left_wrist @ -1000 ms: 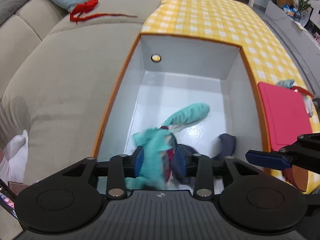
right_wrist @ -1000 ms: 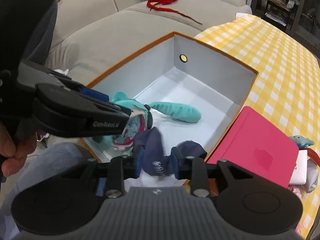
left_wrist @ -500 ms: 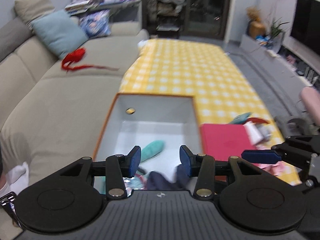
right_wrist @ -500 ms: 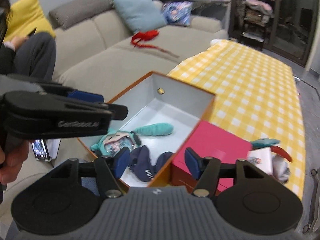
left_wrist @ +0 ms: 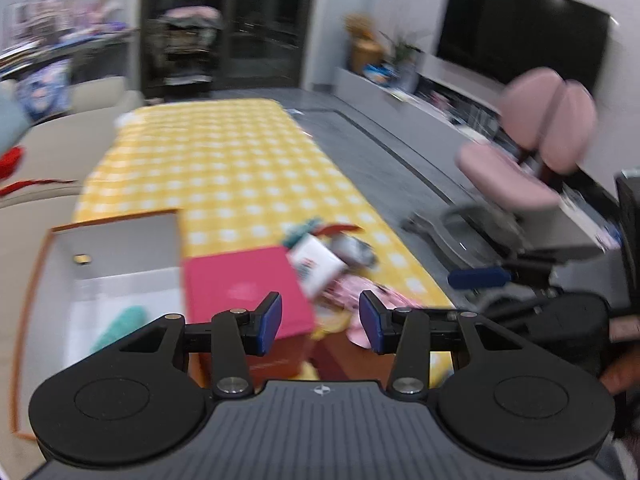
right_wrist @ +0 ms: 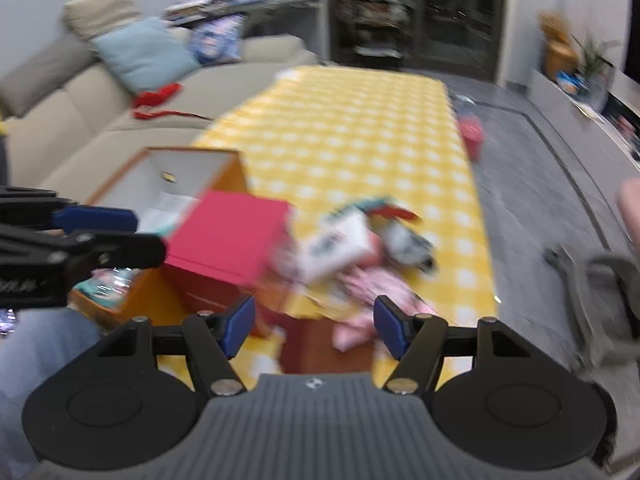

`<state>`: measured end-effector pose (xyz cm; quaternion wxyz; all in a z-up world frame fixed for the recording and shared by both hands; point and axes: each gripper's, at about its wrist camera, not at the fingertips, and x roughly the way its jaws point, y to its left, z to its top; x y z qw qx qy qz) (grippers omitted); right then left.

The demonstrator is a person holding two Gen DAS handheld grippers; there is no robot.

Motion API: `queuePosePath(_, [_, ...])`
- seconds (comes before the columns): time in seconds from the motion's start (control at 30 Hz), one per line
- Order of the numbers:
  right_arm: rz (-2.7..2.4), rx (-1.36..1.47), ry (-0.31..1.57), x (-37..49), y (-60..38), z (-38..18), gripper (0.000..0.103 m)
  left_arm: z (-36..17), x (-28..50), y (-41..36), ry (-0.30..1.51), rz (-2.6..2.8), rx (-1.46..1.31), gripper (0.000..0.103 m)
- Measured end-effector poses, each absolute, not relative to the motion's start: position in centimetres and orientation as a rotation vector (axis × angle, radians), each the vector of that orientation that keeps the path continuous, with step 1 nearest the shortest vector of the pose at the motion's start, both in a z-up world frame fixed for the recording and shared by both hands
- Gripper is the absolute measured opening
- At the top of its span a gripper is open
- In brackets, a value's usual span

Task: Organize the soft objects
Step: 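Move both open tools back over the remaining pile of cloths, then grasp the brown cloth with the left tool while the right tool grasps the pink cloth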

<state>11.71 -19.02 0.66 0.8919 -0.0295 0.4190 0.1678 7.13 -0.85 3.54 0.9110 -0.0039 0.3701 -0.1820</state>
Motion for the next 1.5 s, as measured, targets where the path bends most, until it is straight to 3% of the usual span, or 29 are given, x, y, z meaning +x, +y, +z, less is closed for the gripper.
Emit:
queuePosePath(0.13, [0.267,-0.059,0.926,12.1,-22.1,-1.8,0.065,0.7,8.2,-3.8,0.824,-0.454,0.013,0.051])
queuePosePath(0.4, [0.188,-0.069,0.995,13.4,-25.3,-5.5,0.065,-6.4,10.4,-8.6,0.953,-0.499,0.082,0.085])
queuePosePath(0.9, [0.231,-0.030,1.136,16.9,-25.0,-10.1,0.068,-14.0,12.6,-7.8,1.126,-0.223,-0.130,0.089])
queuePosePath(0.97, [0.235,-0.031,1.173,17.5,-24.8,-10.8,0.062,-14.3,12.7,-7.9,1.129,-0.221,-0.137,0.091])
queuePosePath(1.03, [0.227,-0.016,1.219,17.9,-24.9,-11.7,0.048,-14.3,12.7,-8.4,1.121,-0.224,-0.112,0.091])
queuePosePath(1.17, [0.228,0.072,1.267,18.4,-26.0,-12.6,0.044,-14.5,12.8,-9.2,1.104,-0.226,-0.084,0.089])
queuePosePath(1.33, [0.231,0.096,1.286,18.7,-26.0,-13.0,0.044,-14.7,12.2,-11.5,1.068,-0.229,0.053,0.075])
queuePosePath(1.47, [0.234,0.104,1.283,18.7,-26.1,-12.9,0.044,-14.7,11.9,-12.3,1.035,-0.250,0.105,0.056])
queuePosePath(1.5, [0.236,0.107,1.278,18.7,-26.1,-12.8,0.044,-14.6,11.9,-12.3,1.031,-0.255,0.114,0.038])
